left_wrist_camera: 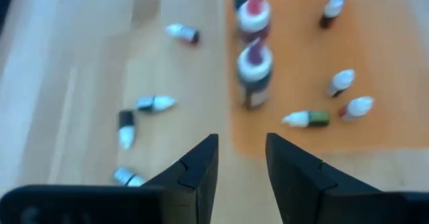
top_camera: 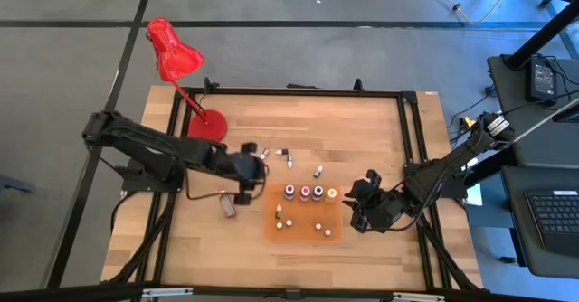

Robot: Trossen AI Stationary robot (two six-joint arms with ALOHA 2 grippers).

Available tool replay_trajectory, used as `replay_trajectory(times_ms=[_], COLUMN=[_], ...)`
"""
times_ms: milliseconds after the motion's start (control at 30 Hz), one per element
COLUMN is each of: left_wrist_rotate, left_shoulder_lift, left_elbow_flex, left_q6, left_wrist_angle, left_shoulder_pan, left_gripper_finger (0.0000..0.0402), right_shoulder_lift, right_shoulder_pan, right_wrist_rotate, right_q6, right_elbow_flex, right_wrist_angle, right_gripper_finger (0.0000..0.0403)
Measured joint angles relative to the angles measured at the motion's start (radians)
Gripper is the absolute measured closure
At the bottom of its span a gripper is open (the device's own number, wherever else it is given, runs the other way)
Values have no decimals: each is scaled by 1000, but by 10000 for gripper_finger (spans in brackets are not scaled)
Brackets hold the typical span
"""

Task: Pick & Place food coloring
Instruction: Put the big orange food coloring bottle into the orange bin

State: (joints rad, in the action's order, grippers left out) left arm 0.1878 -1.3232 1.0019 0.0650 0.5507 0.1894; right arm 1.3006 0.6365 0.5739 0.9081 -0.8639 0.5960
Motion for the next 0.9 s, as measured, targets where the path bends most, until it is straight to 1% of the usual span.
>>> replay_trajectory(times_ms=[167,233,333,467,567,667,767,900], left_wrist_rotate=[-18,-47,-120,-265,-319,-324,-305,-317], left_shoulder_lift=[77,95,111,116,116,116,116,116], left_elbow_flex=[-106,-144,-192,-197,-197,-197,-197,-197], left_q6=[6,22,26,-11,-64,-66,-31,-3], left_wrist_angle=[-8,-6,14,117,162,192,208,213], left_shoulder_pan=[-67,-80,-87,-87,-87,-87,-87,-87], left_gripper_finger=[266,258,250,243,242,242,238,220], right_shoulder_lift=[0,0,0,0,0,0,0,0], right_shoulder_pan=[0,0,0,0,0,0,0,-2], right_wrist_rotate=[0,1,1,1,1,19,55,61], right_q6=[-8,-23,-26,-27,-27,-22,-23,-23], right_elbow_flex=[0,0,0,0,0,0,0,0], right_wrist_angle=[15,16,16,16,16,15,15,15], right_gripper_finger=[303,303,303,303,303,303,303,303])
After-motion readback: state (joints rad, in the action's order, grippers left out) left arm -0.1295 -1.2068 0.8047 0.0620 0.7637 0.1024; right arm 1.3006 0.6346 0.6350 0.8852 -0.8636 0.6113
